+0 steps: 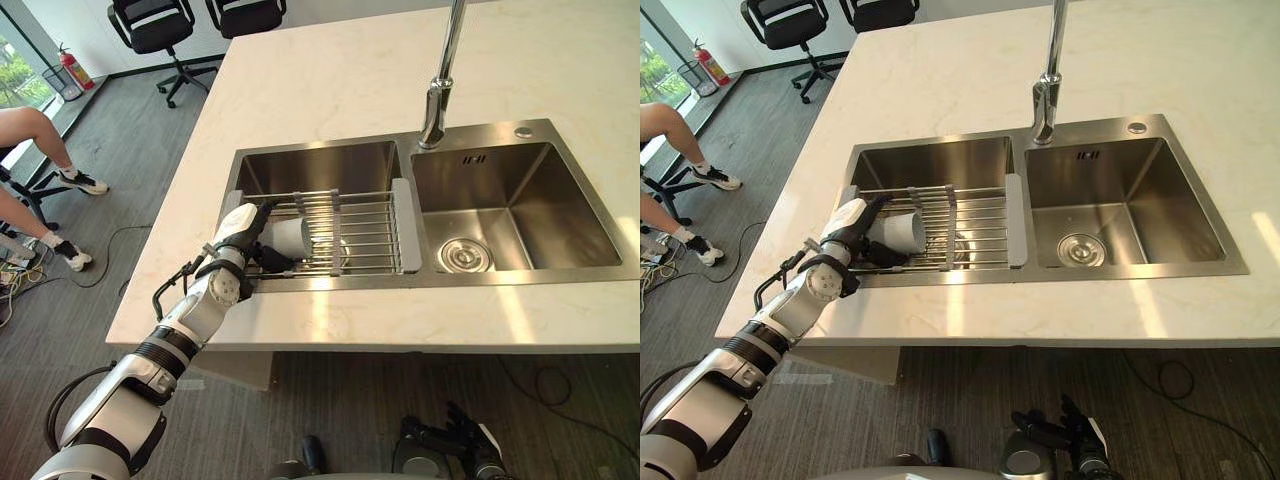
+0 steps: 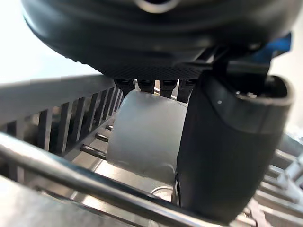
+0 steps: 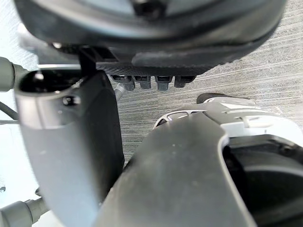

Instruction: Walk over to the sink, pick up the cup, carry it to the dishwasher, place the cup inside the dishwasher, then close the dishwasher door

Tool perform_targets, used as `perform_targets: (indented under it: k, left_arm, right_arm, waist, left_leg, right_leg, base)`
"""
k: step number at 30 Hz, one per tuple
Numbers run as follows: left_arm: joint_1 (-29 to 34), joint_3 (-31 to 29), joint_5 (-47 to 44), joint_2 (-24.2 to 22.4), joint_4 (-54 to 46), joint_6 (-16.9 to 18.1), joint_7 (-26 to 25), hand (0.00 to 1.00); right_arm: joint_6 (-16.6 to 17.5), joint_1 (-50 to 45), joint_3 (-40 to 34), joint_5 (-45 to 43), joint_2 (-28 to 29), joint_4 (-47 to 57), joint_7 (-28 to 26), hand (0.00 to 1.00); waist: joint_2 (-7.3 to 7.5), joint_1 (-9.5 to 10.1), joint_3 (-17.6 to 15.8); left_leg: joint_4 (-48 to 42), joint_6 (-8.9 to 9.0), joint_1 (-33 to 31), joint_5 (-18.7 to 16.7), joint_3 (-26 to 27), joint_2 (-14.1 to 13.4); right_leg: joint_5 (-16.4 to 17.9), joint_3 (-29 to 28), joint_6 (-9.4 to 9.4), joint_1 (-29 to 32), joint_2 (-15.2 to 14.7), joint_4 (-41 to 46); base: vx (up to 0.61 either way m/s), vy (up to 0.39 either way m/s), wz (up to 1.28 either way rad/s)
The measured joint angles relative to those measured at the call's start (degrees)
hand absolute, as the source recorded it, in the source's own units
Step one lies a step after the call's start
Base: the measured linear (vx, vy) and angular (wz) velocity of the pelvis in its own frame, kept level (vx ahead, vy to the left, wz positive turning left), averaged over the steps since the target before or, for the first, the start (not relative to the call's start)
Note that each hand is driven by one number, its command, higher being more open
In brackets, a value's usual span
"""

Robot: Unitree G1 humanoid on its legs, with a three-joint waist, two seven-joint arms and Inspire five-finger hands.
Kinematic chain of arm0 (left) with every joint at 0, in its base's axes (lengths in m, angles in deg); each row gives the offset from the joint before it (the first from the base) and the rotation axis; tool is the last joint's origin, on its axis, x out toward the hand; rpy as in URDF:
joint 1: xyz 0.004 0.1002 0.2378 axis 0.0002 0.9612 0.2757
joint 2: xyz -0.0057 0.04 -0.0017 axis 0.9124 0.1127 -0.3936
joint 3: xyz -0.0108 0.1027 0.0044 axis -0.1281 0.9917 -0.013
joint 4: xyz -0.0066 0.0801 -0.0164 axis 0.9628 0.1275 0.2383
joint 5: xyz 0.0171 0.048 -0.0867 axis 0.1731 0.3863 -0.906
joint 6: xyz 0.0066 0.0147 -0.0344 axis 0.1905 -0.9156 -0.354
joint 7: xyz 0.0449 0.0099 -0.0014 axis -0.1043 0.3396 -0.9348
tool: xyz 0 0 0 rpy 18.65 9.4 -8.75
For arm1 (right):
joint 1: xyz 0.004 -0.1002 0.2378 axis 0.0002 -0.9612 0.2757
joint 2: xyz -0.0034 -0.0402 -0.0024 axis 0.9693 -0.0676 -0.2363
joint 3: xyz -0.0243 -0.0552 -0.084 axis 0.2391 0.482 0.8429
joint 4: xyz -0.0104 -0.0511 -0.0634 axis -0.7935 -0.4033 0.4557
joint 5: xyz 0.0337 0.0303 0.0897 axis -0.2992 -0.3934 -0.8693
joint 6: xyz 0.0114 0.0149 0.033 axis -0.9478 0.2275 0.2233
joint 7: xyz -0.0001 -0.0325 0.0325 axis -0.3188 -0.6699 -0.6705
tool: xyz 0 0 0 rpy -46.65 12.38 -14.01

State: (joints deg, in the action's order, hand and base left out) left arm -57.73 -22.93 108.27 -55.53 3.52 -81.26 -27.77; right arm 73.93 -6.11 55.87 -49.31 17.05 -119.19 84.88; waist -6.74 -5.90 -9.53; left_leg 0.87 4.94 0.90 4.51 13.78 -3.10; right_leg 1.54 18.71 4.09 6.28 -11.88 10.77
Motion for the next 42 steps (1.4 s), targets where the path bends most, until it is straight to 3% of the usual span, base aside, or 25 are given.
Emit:
perform_targets:
  k: [8,13,20,27,32,38,42]
  left_arm:
    - [-2.38,2.62,1.75,0.73,0.68,-2.87,0.91,0.00]
    - [-3.06,3.53,-2.00,0.83,0.74,-4.80,0.74,0.00]
    - [-3.04,4.01,-12.26,1.02,2.58,-3.95,-3.51,0.00]
    - [-1.04,3.34,-14.17,1.15,0.76,5.78,-7.69,0.00]
    - [1.84,1.04,-14.91,1.87,-4.55,9.49,-8.47,0.00]
    - [6.67,-5.94,-17.77,3.86,-14.28,13.75,-9.61,0.00]
    - [10.19,-13.52,-23.55,6.07,-18.75,17.49,-9.76,0.00]
  right_arm:
    - [-0.49,1.33,2.73,-1.02,-0.32,-1.34,2.40,1.00]
    - [-0.87,1.85,3.04,-1.11,-0.53,-2.32,2.61,1.00]
    - [-1.04,1.84,3.23,-1.09,-0.54,-2.45,3.18,1.00]
    - [-1.05,1.67,3.18,-1.04,-0.55,-3.65,3.70,1.00]
    - [-1.08,1.62,3.16,-0.98,-0.53,-3.73,3.68,1.00]
    - [-1.30,1.76,3.16,-0.98,-0.37,-5.16,3.60,1.00]
    - [-1.18,2.29,2.87,-0.96,-0.09,-7.47,2.84,1.00]
  waist:
    - [-0.19,-0.59,0.12]
    - [-0.34,-0.83,0.20]
    - [-0.46,-0.87,0.27]
    - [-0.42,0.38,0.29]
    - [-0.36,0.87,0.31]
    - [0.24,2.33,0.65]
    - [1.00,4.29,1.45]
  left_leg:
    - [0.81,-0.04,-0.01,0.30,-0.29,-0.79]
    - [0.97,-0.05,-0.01,0.30,-0.61,-0.80]
    - [1.42,-0.05,0.09,0.30,-0.93,-1.07]
    - [3.52,0.26,2.02,-0.01,-2.37,-2.02]
    - [3.58,0.60,2.30,-0.56,-2.64,-2.93]
    - [3.56,0.10,2.33,-0.25,-3.18,-3.84]
    - [3.57,-0.02,2.47,-0.34,-3.84,-3.96]
  right_leg:
    - [-2.23,0.35,-0.48,-1.54,1.63,-4.00]
    - [-4.38,0.58,-0.45,-3.09,2.31,-7.50]
    - [-6.66,0.94,-0.62,-4.76,3.29,-11.40]
    - [-8.53,2.08,-0.71,-8.05,5.20,-15.67]
    - [-8.48,2.21,-0.64,-8.34,6.15,-15.69]
    - [-8.32,2.71,-1.36,-8.68,7.17,-15.66]
    - [-8.14,3.36,-1.52,-9.18,7.34,-15.66]
  base:
    - [-0.02,-0.004,0.00]
    - [0.00,0.001,-0.01]
    - [0.00,-0.001,0.01]
    - [-0.01,-0.006,0.05]
    - [0.00,0.000,0.00]
    - [0.02,-0.009,0.04]
    - [0.03,0.001,0.08]
